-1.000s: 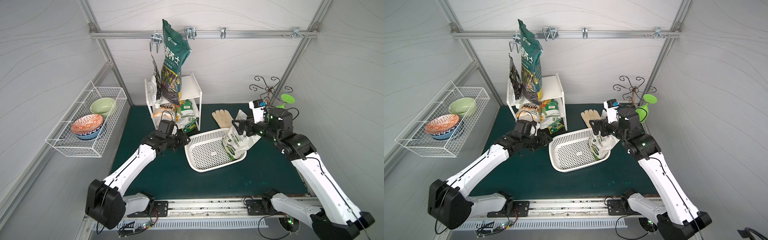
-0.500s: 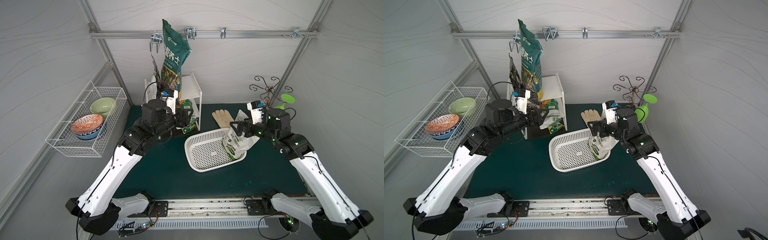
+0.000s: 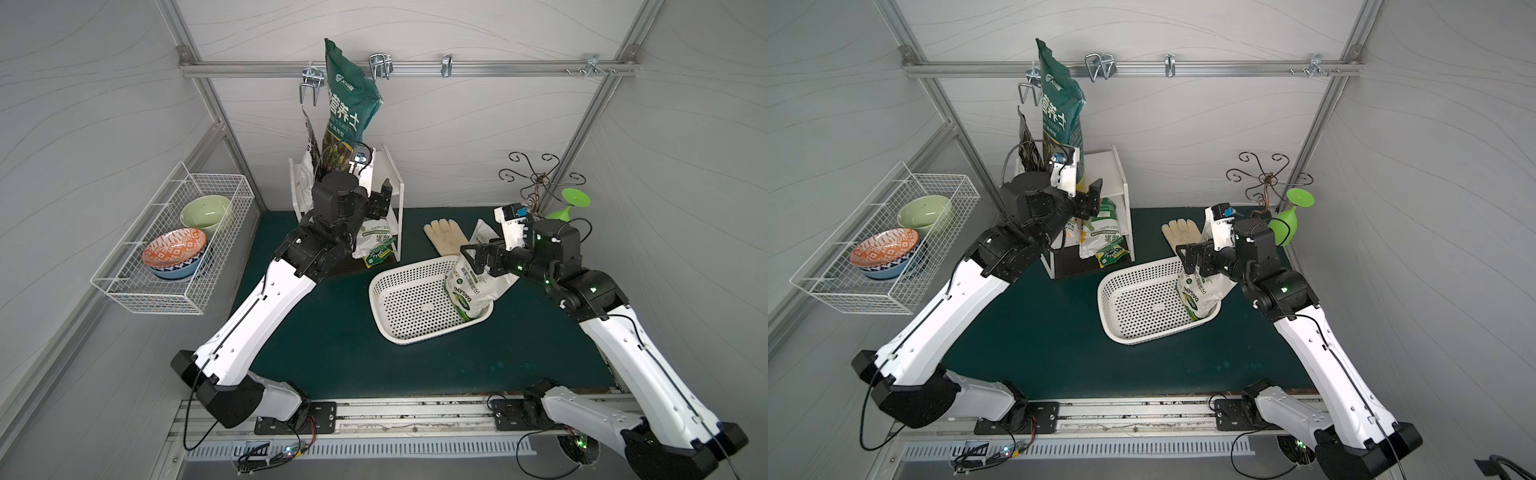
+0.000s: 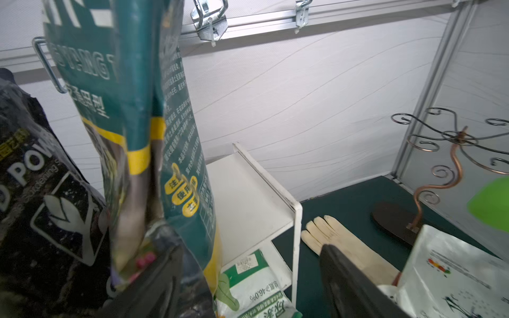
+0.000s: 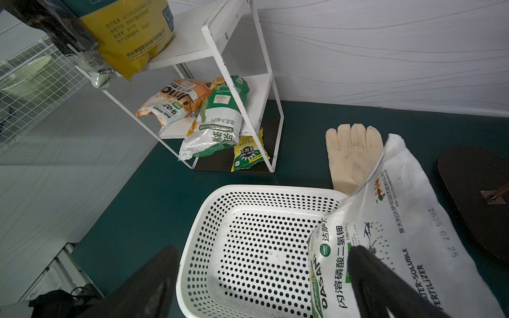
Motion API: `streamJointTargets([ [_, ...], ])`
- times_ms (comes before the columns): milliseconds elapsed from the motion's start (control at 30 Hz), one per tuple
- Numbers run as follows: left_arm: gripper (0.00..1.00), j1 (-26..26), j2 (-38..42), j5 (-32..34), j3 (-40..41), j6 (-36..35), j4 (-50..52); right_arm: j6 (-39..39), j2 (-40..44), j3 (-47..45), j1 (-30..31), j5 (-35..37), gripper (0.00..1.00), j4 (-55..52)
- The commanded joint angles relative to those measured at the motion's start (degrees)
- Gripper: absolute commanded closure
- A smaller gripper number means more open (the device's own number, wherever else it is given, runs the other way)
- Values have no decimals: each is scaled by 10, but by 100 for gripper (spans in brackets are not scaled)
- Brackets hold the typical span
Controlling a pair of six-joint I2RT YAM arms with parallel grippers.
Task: Take down the fertilizer bag from the shelf
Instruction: Pick up the fertilizer bag from the shelf.
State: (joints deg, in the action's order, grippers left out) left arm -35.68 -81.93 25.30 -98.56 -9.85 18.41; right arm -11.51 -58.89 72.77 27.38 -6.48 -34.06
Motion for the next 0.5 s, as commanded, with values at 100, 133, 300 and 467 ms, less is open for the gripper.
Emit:
streamJointTargets([
  [100,13,14,-23,70,-64,-81,-98,24,7,-5,3,15,2,5],
  [133,13,20,-30,69,-68,-75,-92,24,6,-4,3,14,2,5],
  [300,19,60,-43,34,-104,-33,-88,29,-1,0,3,11,2,3],
  [467,20,64,-21,10,-97,3,-64,33,-5,2,3,13,2,4],
])
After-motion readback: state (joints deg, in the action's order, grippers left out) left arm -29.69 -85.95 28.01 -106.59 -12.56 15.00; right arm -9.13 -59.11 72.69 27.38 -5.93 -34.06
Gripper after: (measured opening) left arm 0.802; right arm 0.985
